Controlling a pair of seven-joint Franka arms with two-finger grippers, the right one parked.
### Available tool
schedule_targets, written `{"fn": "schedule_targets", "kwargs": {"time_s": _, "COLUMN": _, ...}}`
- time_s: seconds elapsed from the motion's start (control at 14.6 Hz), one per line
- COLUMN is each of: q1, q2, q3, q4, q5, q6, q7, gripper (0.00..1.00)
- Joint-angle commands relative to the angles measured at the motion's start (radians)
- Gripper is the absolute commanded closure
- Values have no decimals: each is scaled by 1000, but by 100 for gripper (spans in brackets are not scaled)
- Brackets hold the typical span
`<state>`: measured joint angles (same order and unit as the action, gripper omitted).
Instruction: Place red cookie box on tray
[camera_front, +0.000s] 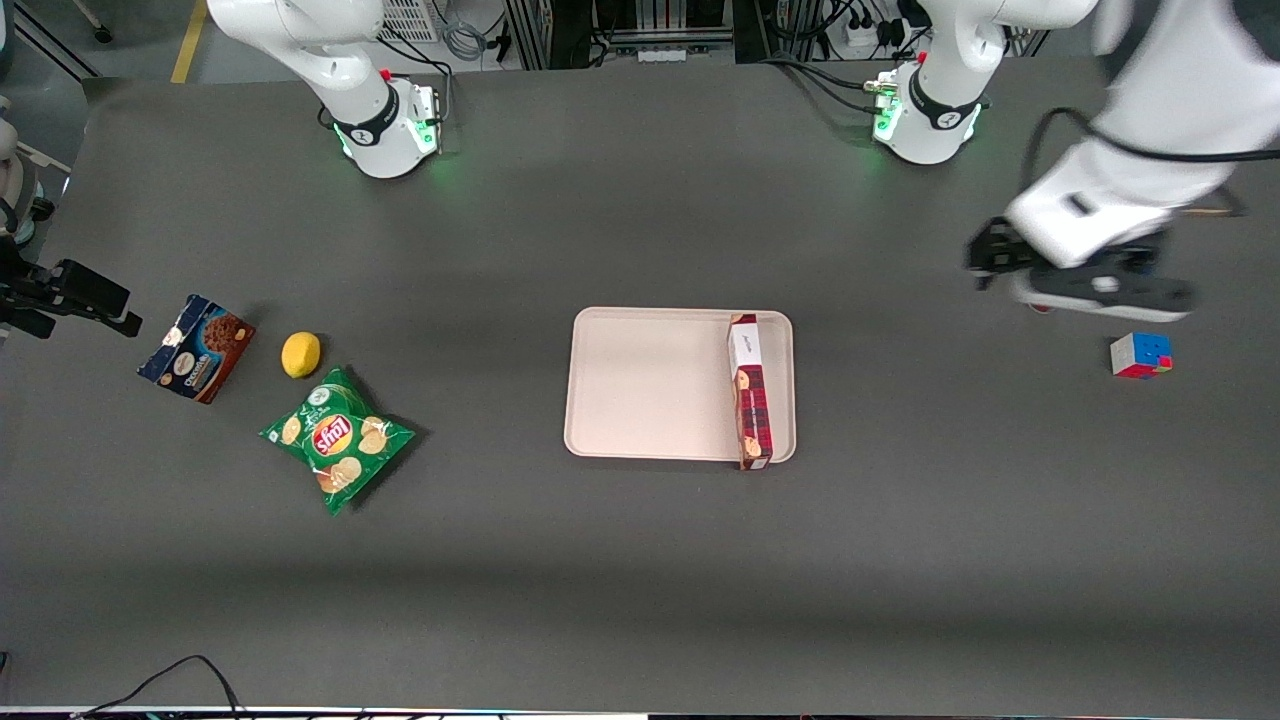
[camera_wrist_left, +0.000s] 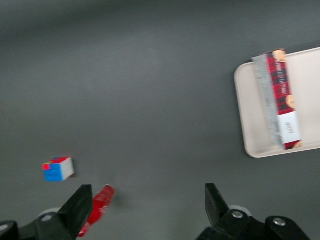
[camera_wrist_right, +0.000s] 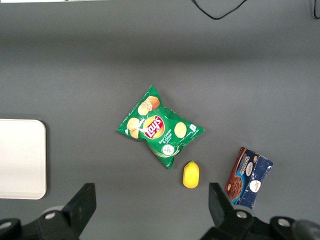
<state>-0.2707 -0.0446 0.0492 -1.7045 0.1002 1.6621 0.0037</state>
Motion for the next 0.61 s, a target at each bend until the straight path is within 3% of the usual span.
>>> {"fn": "schedule_targets", "kwargs": {"time_s": 0.0, "q1": 80, "q2": -24, "q3": 11, "q4": -20, "q5": 13, "q6": -5, "q7": 85, "gripper": 0}}
{"fn": "schedule_targets", "kwargs": {"time_s": 0.27, "q1": 347, "q2": -17, "q3": -188, "q4": -21, "q5": 12, "q6": -5, "q7": 176, "gripper": 0}}
{"fn": "schedule_targets", "kwargs": {"time_s": 0.41, "q1": 393, "q2": -6, "q3": -215, "q4": -39, "q5": -4, "q6": 22, "q7": 174, "gripper": 0}}
{"fn": "schedule_targets", "kwargs": {"time_s": 0.55, "q1": 396, "q2": 5, "q3": -207, "q4": -69, "q5": -90, "q6": 67, "q7": 161, "gripper": 0}}
